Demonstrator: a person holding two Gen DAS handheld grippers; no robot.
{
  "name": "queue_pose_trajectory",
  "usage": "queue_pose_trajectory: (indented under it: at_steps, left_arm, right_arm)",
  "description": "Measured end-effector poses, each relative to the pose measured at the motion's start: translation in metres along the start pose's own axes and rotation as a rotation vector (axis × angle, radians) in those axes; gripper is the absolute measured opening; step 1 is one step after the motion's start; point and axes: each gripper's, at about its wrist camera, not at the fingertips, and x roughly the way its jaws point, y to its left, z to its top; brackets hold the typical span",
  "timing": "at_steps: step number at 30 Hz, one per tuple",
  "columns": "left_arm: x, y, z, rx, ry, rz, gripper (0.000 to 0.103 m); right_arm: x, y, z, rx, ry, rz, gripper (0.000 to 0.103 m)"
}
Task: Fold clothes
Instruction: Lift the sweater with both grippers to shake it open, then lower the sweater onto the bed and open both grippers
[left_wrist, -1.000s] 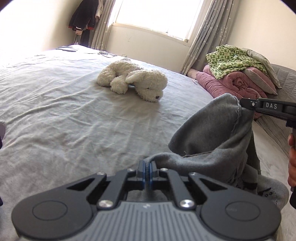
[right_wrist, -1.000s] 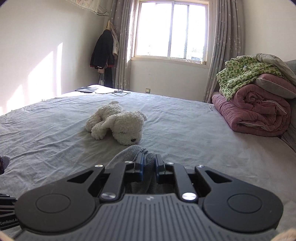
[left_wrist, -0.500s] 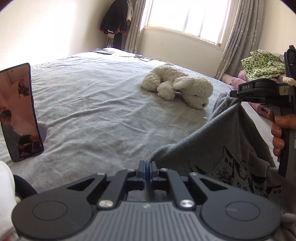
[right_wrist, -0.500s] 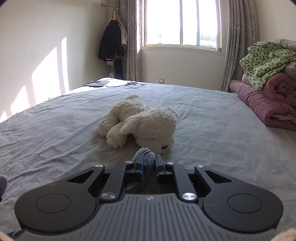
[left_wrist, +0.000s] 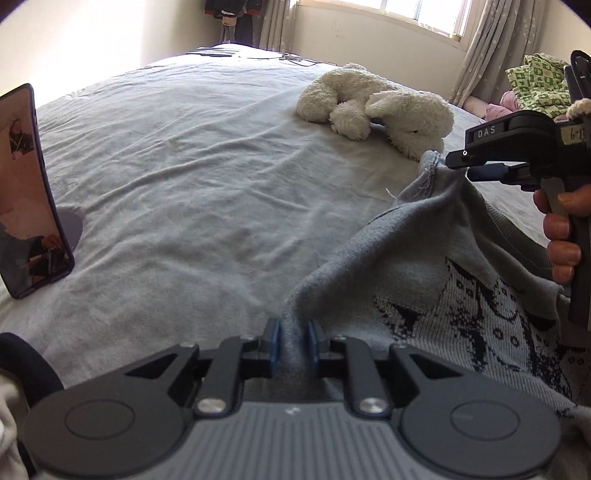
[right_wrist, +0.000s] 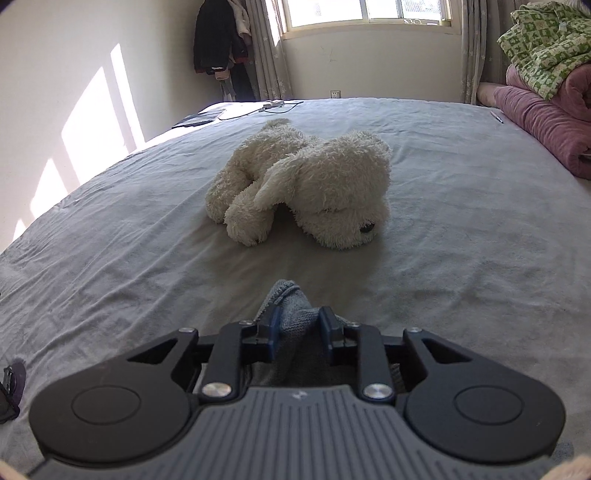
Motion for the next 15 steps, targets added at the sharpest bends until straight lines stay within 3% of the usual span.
queue_pose_trajectory:
  at_steps: [6, 15]
  left_arm:
    - [-0.005, -0.006, 0.004, -0.027, 0.011, -0.006, 0.037]
    - [-0.013, -0.024, 0.008, -0.021, -0.008, -0.04, 0.043]
  right_arm:
    - [-0.036, -0.04, -0.004, 0.023, 0.026, -0.035, 0.04]
    - [-0.092, -0.131, -0.033, 0.119, 0.075, -0.098, 0.047]
